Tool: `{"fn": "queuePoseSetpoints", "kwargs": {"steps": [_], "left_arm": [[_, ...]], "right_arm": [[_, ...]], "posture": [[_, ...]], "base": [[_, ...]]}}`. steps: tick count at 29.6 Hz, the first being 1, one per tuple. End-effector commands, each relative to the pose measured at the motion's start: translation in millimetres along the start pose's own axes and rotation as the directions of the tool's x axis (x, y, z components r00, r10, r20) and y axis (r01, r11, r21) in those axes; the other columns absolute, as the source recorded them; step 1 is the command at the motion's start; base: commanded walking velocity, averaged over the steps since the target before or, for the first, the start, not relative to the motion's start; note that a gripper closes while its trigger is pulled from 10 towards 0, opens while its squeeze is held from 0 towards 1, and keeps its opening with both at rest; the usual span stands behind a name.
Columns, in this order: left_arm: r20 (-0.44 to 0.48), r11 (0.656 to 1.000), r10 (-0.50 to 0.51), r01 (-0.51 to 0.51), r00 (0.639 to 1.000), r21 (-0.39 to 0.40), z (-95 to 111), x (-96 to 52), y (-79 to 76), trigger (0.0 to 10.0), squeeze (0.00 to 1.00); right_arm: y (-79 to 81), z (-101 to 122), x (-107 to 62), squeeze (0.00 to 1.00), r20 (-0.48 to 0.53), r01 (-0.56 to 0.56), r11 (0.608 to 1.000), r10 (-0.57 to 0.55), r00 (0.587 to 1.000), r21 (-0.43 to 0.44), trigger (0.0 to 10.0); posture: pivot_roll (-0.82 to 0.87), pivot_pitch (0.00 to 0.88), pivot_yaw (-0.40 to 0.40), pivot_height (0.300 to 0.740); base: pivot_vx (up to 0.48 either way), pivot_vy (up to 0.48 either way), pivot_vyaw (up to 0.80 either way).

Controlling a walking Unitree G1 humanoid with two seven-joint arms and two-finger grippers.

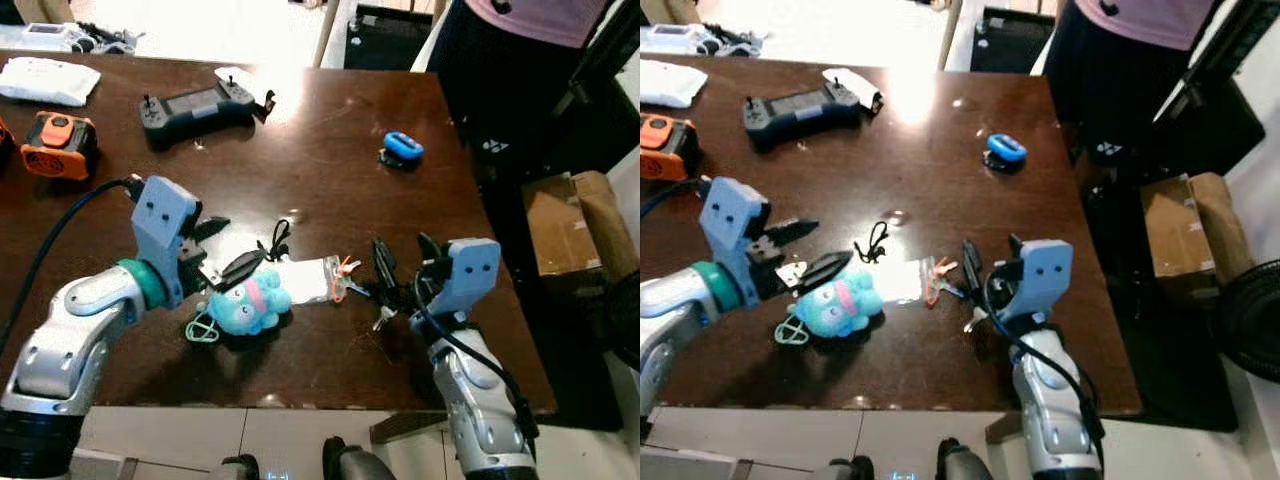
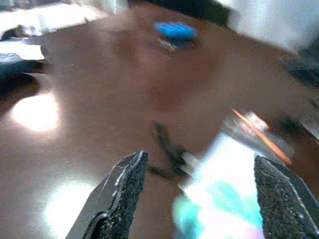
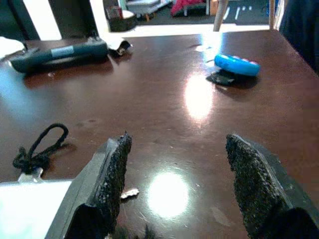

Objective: Hang keys on a hook

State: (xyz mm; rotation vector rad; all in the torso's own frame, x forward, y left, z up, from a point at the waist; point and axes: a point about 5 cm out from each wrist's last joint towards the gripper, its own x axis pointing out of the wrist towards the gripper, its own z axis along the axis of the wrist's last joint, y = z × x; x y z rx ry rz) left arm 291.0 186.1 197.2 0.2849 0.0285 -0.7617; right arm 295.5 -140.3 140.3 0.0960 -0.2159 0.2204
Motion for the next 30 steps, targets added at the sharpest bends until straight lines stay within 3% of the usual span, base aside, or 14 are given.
{"fn": "queuePoseSetpoints", "kwargs": {"steps": [1,3,6,8,11,12,14,15,16,17,18,20,21,30], "left_arm": [[-0.013,0.996,-0.083,0.083,0.996,0.008,-2,-1.3,-10.2,10.0,0.0],[-0.016,0.995,-0.1,0.1,0.995,0.005,-2,-2.8,-11.9,10.0,0.0],[-0.073,0.997,-0.033,0.038,0.997,0.069,-16,3.6,-13.0,10.0,0.0],[-0.141,0.988,0.037,-0.015,0.989,0.154,-36,11.4,-17.0,10.0,0.0],[-0.173,0.986,0.054,-0.026,0.983,0.164,-44,14.2,-19.7,10.0,0.0],[-0.217,0.984,0.071,-0.033,0.974,0.173,-56,16.6,-23.2,10.0,0.0],[-0.217,0.984,0.071,-0.033,0.974,0.173,-56,16.6,-23.2,10.0,0.0],[-0.261,0.982,0.099,-0.052,0.96,0.182,-67,17.6,-24.2,10.0,0.0],[-0.295,0.978,0.131,-0.074,0.946,0.194,-77,17.1,-23.3,9.1,0.0],[-0.295,0.978,0.131,-0.074,0.946,0.194,-77,17.1,-23.3,9.1,0.0],[-0.318,0.974,0.155,-0.09,0.935,0.21,-84,14.9,-21.6,5.7,0.0],[-0.318,0.974,0.155,-0.09,0.935,0.21,-84,14.9,-21.6,5.7,0.0],[-0.326,0.971,0.165,-0.095,0.931,0.22,-87,11.5,-19.9,0.4,0.0],[-0.21,0.966,0.207,-0.165,0.955,0.201,-65,7.6,-7.2,0.0,0.0]], "right_arm": [[-3.0,-5,-4.7,0.0,-0.02,0.013,1.0,-0.013,1.0,-0.002,10.0],[-3.4,-5,-4.8,0.0,-0.021,0.014,1.0,-0.015,1.0,-0.003,10.0],[-3.3,-6,-4.7,0.0,-0.023,0.014,1.0,-0.014,1.0,-0.002,10.0],[-2.1,-6,-4.2,0.0,-0.023,0.01,1.0,-0.01,1.0,0.0,10.0],[-1.7,-5,-4.0,0.0,-0.023,0.009,1.0,-0.009,1.0,0.0,10.0],[-1.6,-5,-3.9,0.0,-0.022,0.008,1.0,-0.008,1.0,0.0,10.0],[-1.6,-5,-3.9,0.0,-0.022,0.008,1.0,-0.008,1.0,0.0,10.0],[-1.9,-5,-4.0,0.0,-0.022,0.008,1.0,-0.008,1.0,-0.001,10.0],[-2.6,-5,-4.3,0.0,-0.022,0.009,1.0,-0.009,1.0,-0.002,10.0],[-2.6,-5,-4.3,0.0,-0.022,0.009,1.0,-0.009,1.0,-0.002,10.0],[-3.2,-4,-4.9,0.0,-0.022,0.01,1.0,-0.011,1.0,-0.003,10.0],[-3.2,-4,-4.9,0.0,-0.022,0.01,1.0,-0.011,1.0,-0.003,10.0],[-3.6,-4,-5.5,0.0,-0.022,0.012,1.0,-0.012,1.0,-0.004,10.0],[-2.3,-5,-5.3,0.0,-0.023,0.009,1.0,-0.009,1.0,-0.001,10.0]], "posture": [[-0.13,0.143,0.034,0.74],[-0.13,0.143,0.034,0.74],[-0.13,0.146,0.032,0.74],[-0.13,0.148,0.03,0.74],[-0.13,0.149,0.029,0.74],[-0.14,0.149,0.029,0.74],[-0.14,0.149,0.029,0.74],[-0.14,0.151,0.028,0.74],[-0.14,0.151,0.027,0.74],[-0.14,0.151,0.027,0.74],[-0.15,0.154,0.026,0.74],[-0.15,0.154,0.026,0.74],[-0.15,0.155,0.027,0.74],[-0.13,0.158,0.028,0.74]], "base": [[0.0,0.0,0.0],[0.0,0.0,0.0],[0.0,0.0,0.0],[0.0,0.0,0.0],[0.0,0.0,0.0],[0.0,0.0,0.0],[0.0,0.0,0.0],[0.0,0.0,0.0],[0.0,0.0,0.0],[0.0,0.0,0.0],[0.0,0.0,0.0],[0.0,0.0,0.0],[0.0,0.0,0.0],[0.0,0.0,0.0]]}}
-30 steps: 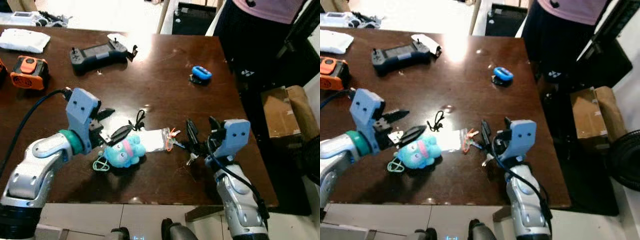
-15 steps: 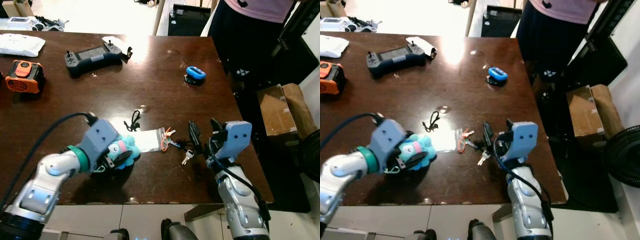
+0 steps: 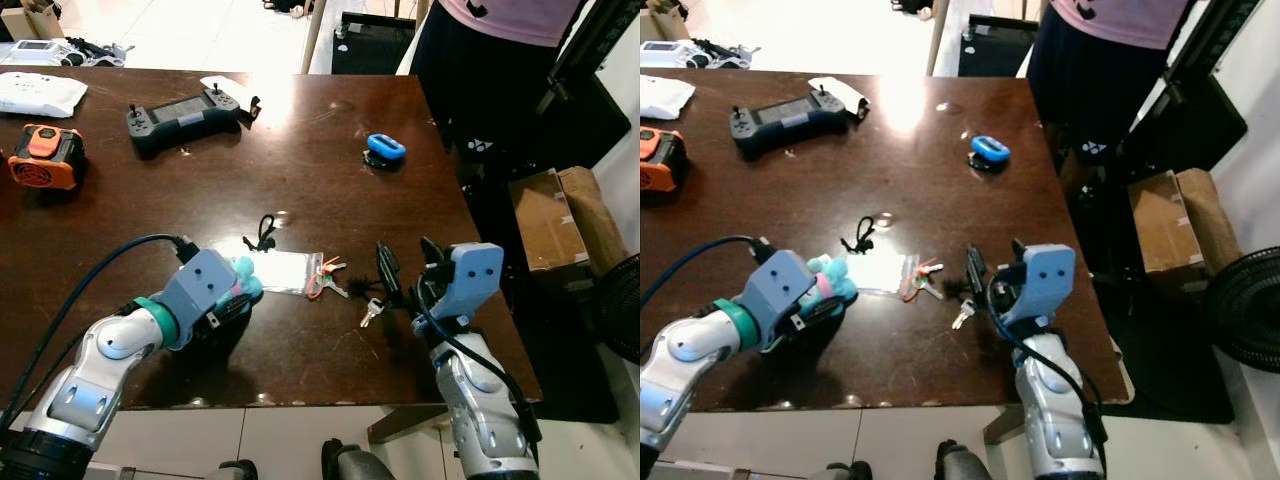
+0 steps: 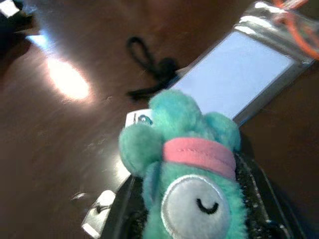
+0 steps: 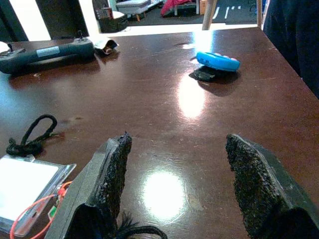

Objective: Hang keys on a hook

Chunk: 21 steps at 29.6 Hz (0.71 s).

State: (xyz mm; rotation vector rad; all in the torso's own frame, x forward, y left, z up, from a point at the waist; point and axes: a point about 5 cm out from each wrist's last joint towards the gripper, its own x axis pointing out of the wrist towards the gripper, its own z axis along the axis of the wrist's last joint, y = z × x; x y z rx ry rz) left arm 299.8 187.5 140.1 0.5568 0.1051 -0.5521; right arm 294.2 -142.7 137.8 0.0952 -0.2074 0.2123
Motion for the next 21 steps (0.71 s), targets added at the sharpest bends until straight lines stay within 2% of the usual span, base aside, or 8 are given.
{"fn": "queuePoseSetpoints", "kwargs": {"steps": [1,10,11,14,15,17,18,21], "left_arm": [[-0.039,1.0,-0.001,0.0,0.999,-0.026,-10,-3.5,-1.4,0.0,0.0],[0.167,0.984,0.151,-0.132,0.974,-0.117,29,0.2,13.5,0.0,0.0],[0.25,0.961,0.254,-0.213,0.934,-0.178,47,1.8,21.4,0.2,0.0],[0.298,0.939,0.322,-0.263,0.899,-0.223,59,1.8,26.6,0.2,0.0],[0.357,0.898,0.401,-0.286,0.843,-0.333,80,3.2,30.4,10.0,0.0],[0.357,0.898,0.401,-0.286,0.843,-0.333,80,3.2,30.4,10.0,0.0],[0.388,0.864,0.447,-0.277,0.806,-0.419,94,4.0,31.5,10.0,0.0],[0.37,0.839,0.464,-0.266,0.805,-0.475,95,11.4,25.9,10.0,0.0]], "right_arm": [[-0.2,-3,-2.9,0.0,-0.015,0.001,1.0,-0.001,1.0,-0.001,10.0],[0.8,-3,-1.4,0.0,-0.016,0.001,1.0,-0.001,1.0,0.003,10.0],[1.1,-3,-1.5,0.0,-0.016,0.001,1.0,-0.001,1.0,0.003,10.0],[1.3,-4,-1.5,0.0,-0.016,0.001,1.0,-0.001,1.0,0.003,10.0],[2.1,-5,-2.2,0.0,-0.02,0.001,1.0,-0.001,1.0,0.002,10.0],[2.1,-5,-2.2,0.0,-0.02,0.001,1.0,-0.001,1.0,0.002,10.0],[2.9,-7,-2.6,0.0,-0.023,0.001,1.0,-0.001,1.0,0.001,10.0],[4.1,-9,-2.5,0.0,-0.027,0.004,1.0,-0.004,1.0,0.005,10.0]], "posture": [[-0.13,0.158,0.028,0.74],[-0.13,0.157,0.031,0.74],[-0.13,0.156,0.031,0.74],[-0.13,0.156,0.031,0.74],[-0.13,0.153,0.03,0.74],[-0.13,0.153,0.03,0.74],[-0.13,0.151,0.029,0.74],[-0.13,0.144,0.028,0.74]], "base": [[0.0,0.0,0.0],[0.0,0.0,0.0],[0.0,0.0,0.0],[0.0,0.0,0.0],[0.0,0.0,0.0],[0.0,0.0,0.0],[0.0,0.0,0.0],[0.0,0.0,0.0]]}}
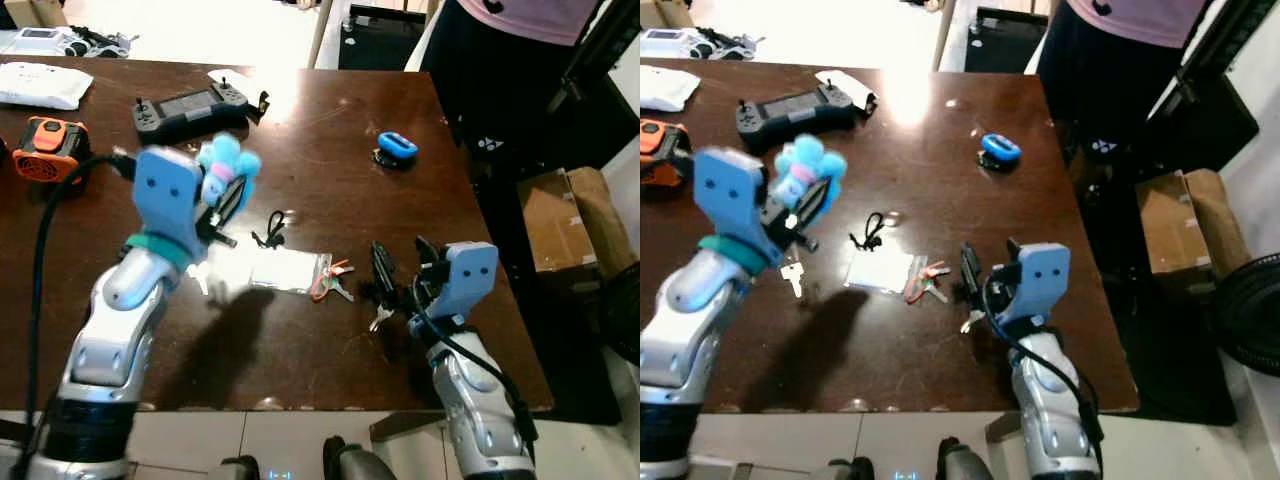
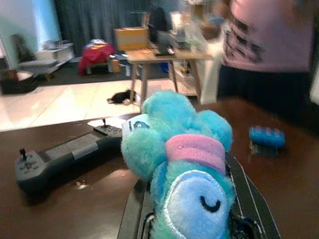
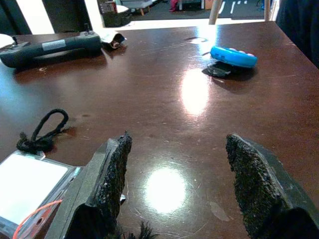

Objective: Hang keys on a hook

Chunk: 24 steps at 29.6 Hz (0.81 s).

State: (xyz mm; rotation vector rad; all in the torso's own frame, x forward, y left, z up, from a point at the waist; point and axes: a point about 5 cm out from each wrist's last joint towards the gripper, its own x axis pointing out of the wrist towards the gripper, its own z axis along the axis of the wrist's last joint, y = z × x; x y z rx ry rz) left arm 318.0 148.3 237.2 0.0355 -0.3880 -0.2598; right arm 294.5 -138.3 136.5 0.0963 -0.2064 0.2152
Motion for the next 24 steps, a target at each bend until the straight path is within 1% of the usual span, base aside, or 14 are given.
{"fn": "queuePoseSetpoints", "kwargs": {"steps": [1,2,3,4,5,6,10,14,22,24], "left_arm": [[-0.067,1.0,0.015,-0.016,0.998,-0.006,-17,-2.1,-6.6,10.0,0.0],[-0.067,1.0,0.015,-0.016,0.998,-0.006,-17,-2.1,-6.6,10.0,0.0],[-0.159,0.999,0.004,0.003,0.987,0.045,-45,-9.1,-16.7,10.0,0.0],[-0.159,0.999,0.004,0.003,0.987,0.045,-45,-9.1,-16.7,10.0,0.0],[-0.207,0.998,0.002,0.01,0.978,0.057,-56,-15.0,-18.2,10.0,0.0],[-0.219,0.998,0.005,0.008,0.976,0.06,-59,-16.9,-17.3,10.0,0.0],[-0.229,0.998,0.018,-0.006,0.973,0.055,-61,-18.5,-16.0,10.0,0.0],[-0.234,0.998,0.052,-0.043,0.971,0.045,-61,-19.9,-11.5,10.0,0.0],[-0.223,0.997,0.072,-0.066,0.972,0.036,-56,-18.2,-10.3,10.0,0.0],[-0.206,0.997,0.075,-0.07,0.976,0.033,-53,-16.5,-10.7,10.0,0.0]], "right_arm": [[1.0,-10,-3.1,0.0,-0.031,0.012,1.0,-0.012,0.999,0.011,10.0],[1.0,-10,-3.1,0.0,-0.031,0.012,1.0,-0.012,0.999,0.011,10.0],[3.3,-14,-2.4,0.0,-0.038,0.014,1.0,-0.014,0.999,0.02,10.0],[3.3,-14,-2.4,0.0,-0.038,0.014,1.0,-0.014,0.999,0.02,10.0],[5.1,-15,-2.4,0.0,-0.039,0.009,1.0,-0.008,0.999,0.025,10.0],[5.8,-15,-2.3,0.0,-0.037,0.006,1.0,-0.005,0.999,0.027,10.0],[6.3,-14,-2.2,0.0,-0.034,0.002,1.0,-0.001,0.999,0.027,10.0],[6.7,-12,0.2,0.0,-0.027,-0.006,1.0,0.006,1.0,0.026,10.0],[7.4,-9,3.3,0.0,-0.018,-0.015,1.0,0.015,1.0,0.024,10.0],[7.2,-8,4.5,0.0,-0.011,-0.016,1.0,0.016,1.0,0.023,10.0]], "posture": [[-0.14,0.139,0.025,0.74],[-0.14,0.139,0.025,0.74],[-0.14,0.132,0.025,0.74],[-0.14,0.132,0.025,0.74],[-0.14,0.13,0.024,0.74],[-0.14,0.13,0.023,0.74],[-0.14,0.128,0.023,0.74],[-0.13,0.123,0.017,0.74],[-0.13,0.122,0.016,0.74],[-0.13,0.124,0.014,0.74]], "base": [[0.0,0.0,0.0],[0.0,0.0,0.0],[0.0,0.0,0.0],[0.0,0.0,0.0],[0.0,0.0,0.0],[0.0,0.0,0.0],[-0.183,0.0,0.0],[-0.317,0.0,0.0],[-0.368,0.0,0.0],[-0.48,0.0,0.0]]}}
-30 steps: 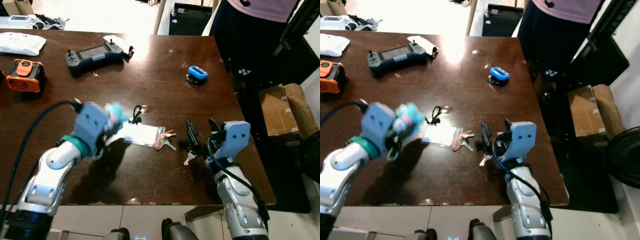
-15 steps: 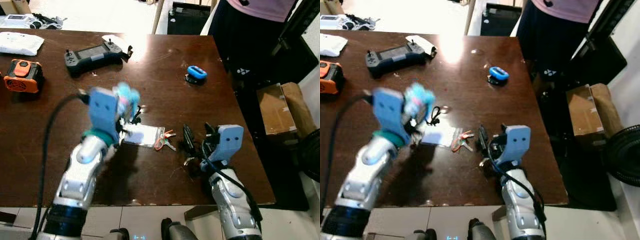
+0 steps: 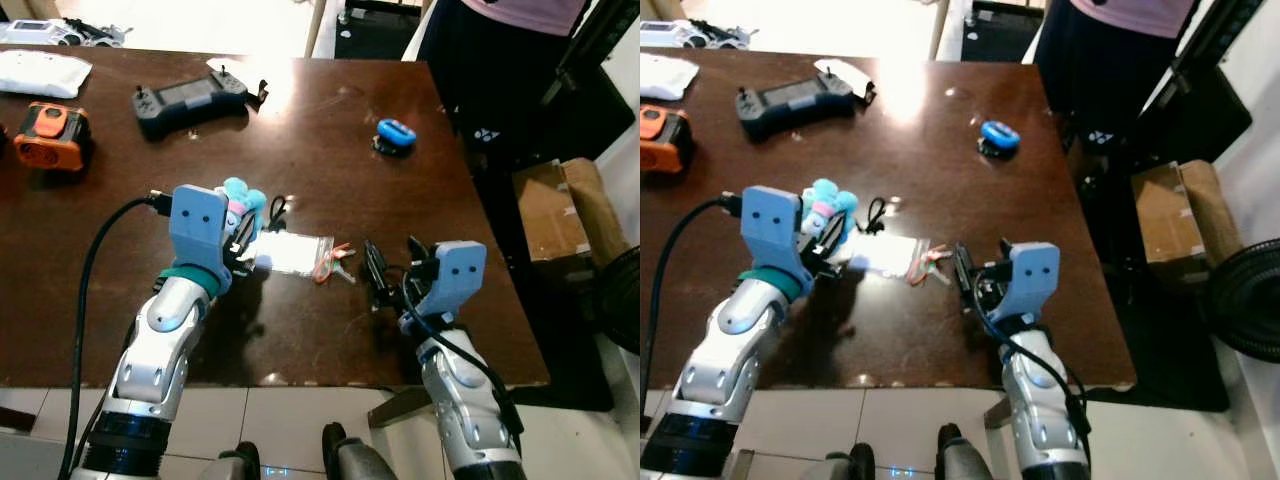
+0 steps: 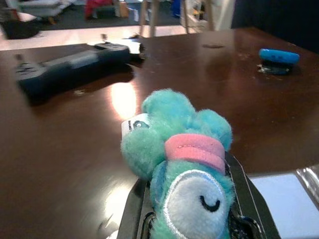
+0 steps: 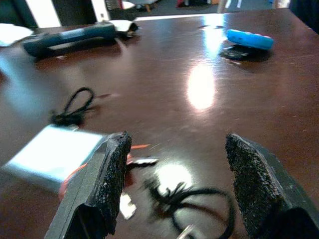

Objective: Hang keys on a hook

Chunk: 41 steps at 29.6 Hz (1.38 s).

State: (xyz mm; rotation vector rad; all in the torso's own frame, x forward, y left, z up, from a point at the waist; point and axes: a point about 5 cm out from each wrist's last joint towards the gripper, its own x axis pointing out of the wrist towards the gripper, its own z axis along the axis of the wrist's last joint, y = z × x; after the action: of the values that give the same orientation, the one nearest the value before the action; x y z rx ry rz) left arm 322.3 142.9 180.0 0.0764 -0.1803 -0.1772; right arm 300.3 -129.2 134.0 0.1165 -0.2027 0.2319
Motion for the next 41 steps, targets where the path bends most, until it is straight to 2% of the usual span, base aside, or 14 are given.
{"fn": "queuePoseSetpoints", "kwargs": {"steps": [1,7,27,31,35,41], "left_arm": [[0.005,1.0,0.001,-0.001,1.0,-0.003,2,-1.0,-1.6,10.0,0.0],[0.049,1.0,0.0,-0.001,0.999,0.014,12,1.7,-3.0,10.0,0.0],[0.041,1.0,0.01,-0.011,0.999,0.024,12,0.5,-2.0,10.0,0.0],[0.036,1.0,0.011,-0.012,0.999,0.026,11,-0.1,-1.7,10.0,0.0],[0.034,1.0,0.011,-0.012,0.999,0.029,10,-0.2,-1.8,10.0,0.0],[-0.045,0.999,0.02,-0.018,0.999,0.045,1,0.6,-3.9,10.0,0.0]], "right_arm": [[-0.3,-4,-2.4,0.0,-0.009,-0.001,1.0,0.001,1.0,0.001,10.0],[-2.9,2,-0.9,0.0,0.01,0.001,1.0,-0.001,1.0,-0.005,10.0],[0.9,0,-0.5,0.0,0.006,-0.017,1.0,0.017,1.0,0.012,10.0],[2.9,1,0.0,0.0,0.001,-0.035,0.999,0.035,0.999,-0.015,10.0],[4.3,0,-0.1,0.0,-0.002,-0.052,0.999,0.051,0.999,-0.01,10.0],[6.9,0,0.0,0.0,0.003,-0.073,0.997,0.073,0.997,-0.001,10.0]], "posture": [[-0.13,0.124,0.014,0.74],[-0.13,0.132,0.017,0.74],[-0.12,0.142,0.016,0.74],[-0.12,0.142,0.016,0.74],[-0.12,0.141,0.016,0.74],[-0.12,0.139,0.018,0.74]], "base": [[-0.48,0.0,0.0],[-0.48,0.0,0.0],[-0.48,0.0,0.0],[-0.461,0.0,0.0],[0.0,0.0,0.77],[0.0,0.0,0.78]]}}
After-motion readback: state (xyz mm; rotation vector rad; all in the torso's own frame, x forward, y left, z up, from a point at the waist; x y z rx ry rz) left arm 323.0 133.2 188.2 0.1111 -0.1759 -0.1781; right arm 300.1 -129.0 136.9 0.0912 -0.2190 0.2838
